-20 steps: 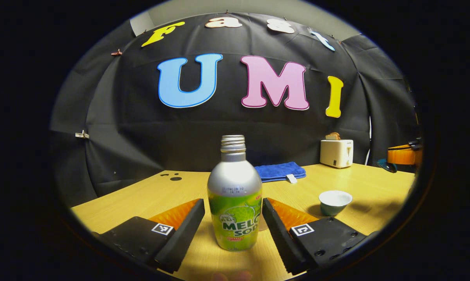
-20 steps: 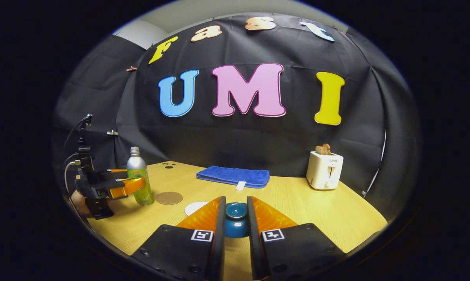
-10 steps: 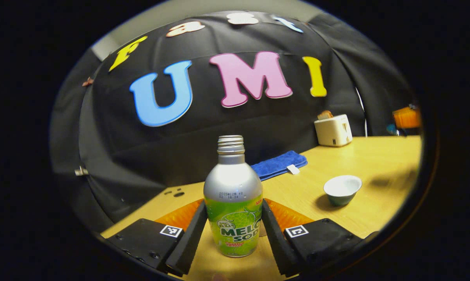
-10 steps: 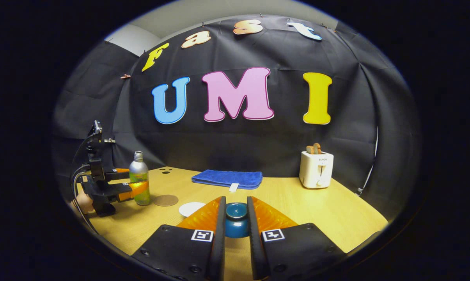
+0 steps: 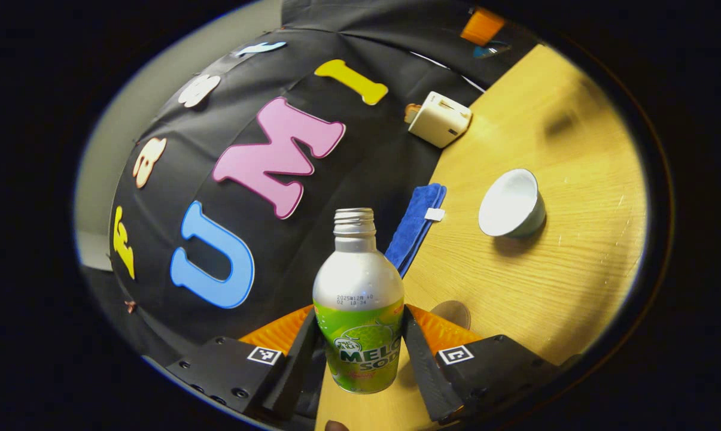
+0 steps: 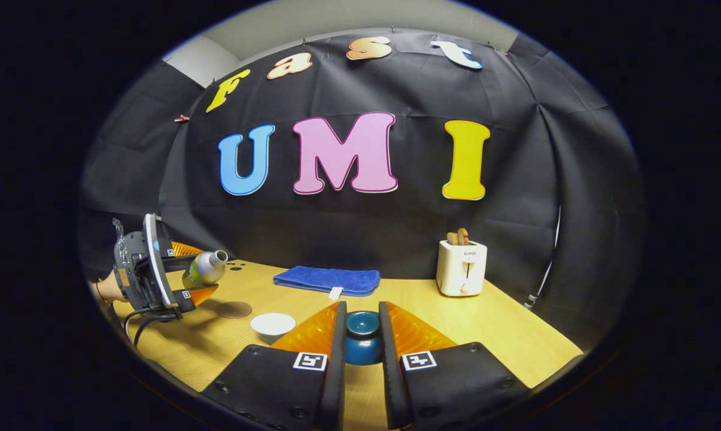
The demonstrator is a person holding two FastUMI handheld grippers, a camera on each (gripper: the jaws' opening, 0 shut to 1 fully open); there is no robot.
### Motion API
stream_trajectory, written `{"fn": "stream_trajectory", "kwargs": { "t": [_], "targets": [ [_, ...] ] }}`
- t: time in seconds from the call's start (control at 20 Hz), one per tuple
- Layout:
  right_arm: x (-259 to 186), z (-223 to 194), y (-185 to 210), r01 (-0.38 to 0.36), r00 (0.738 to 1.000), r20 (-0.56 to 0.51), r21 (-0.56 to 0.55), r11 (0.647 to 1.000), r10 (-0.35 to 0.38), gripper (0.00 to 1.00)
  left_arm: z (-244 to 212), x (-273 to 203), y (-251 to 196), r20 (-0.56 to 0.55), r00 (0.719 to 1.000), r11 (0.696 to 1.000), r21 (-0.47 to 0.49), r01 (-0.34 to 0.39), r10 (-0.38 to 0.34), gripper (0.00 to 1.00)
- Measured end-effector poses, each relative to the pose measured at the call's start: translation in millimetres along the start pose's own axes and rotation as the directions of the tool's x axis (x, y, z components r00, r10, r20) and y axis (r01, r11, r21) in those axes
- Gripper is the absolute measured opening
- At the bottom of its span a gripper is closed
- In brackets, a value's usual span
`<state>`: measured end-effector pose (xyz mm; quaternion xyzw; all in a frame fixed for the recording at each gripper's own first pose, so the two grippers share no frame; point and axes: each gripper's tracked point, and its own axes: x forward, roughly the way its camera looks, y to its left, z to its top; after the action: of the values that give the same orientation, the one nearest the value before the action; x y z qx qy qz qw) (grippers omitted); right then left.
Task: Open the teacup lid with one hand, grasp the water bottle and pour water into the teacup with the other hand; after pouring, place the water bottle on the coaster and then close the teacup lid.
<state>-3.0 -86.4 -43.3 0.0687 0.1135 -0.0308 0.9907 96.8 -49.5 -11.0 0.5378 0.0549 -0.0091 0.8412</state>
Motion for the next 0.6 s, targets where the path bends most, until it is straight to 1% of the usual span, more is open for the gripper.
{"fn": "stream_trajectory", "kwargs": {
  "t": [0.1, 0.2, 0.35, 0.4, 0.45, 0.6],
  "targets": [
    [-3, 4, -2, -0.001, 1.000, 0.009, 0.012, 1.000, 0.000, 0.30, 5, 9, 1, -0.004, 1.000, 0.993, 0.121, 0.000, 0.000, 0.80],
    [-5, 6, -4, 0.000, 1.000, 0.016, 0.020, 1.000, 0.000, 0.30, 10, 12, -1, -0.001, 1.000, 0.976, 0.218, 0.007, -0.007, 0.80],
    [-7, 11, -6, 0.004, 1.000, 0.024, 0.024, 1.000, -0.005, 0.30, 14, 11, -7, 0.002, 1.000, 0.947, 0.321, 0.023, -0.025, 0.80],
    [-7, 11, -7, 0.005, 1.000, 0.027, 0.026, 1.000, -0.006, 0.30, 16, 13, -7, 0.004, 1.000, 0.938, 0.347, 0.016, -0.018, 0.80],
    [-8, 12, -7, 0.006, 1.000, 0.029, 0.028, 1.000, -0.006, 0.26, 18, 13, -7, 0.011, 1.000, 0.925, 0.381, 0.003, -0.008, 0.80],
    [-9, 13, -8, 0.005, 0.999, 0.032, 0.033, 0.999, -0.006, 0.26, 23, 22, -5, 0.019, 1.000, 0.888, 0.459, -0.016, 0.009, 0.80]
  ]
}}
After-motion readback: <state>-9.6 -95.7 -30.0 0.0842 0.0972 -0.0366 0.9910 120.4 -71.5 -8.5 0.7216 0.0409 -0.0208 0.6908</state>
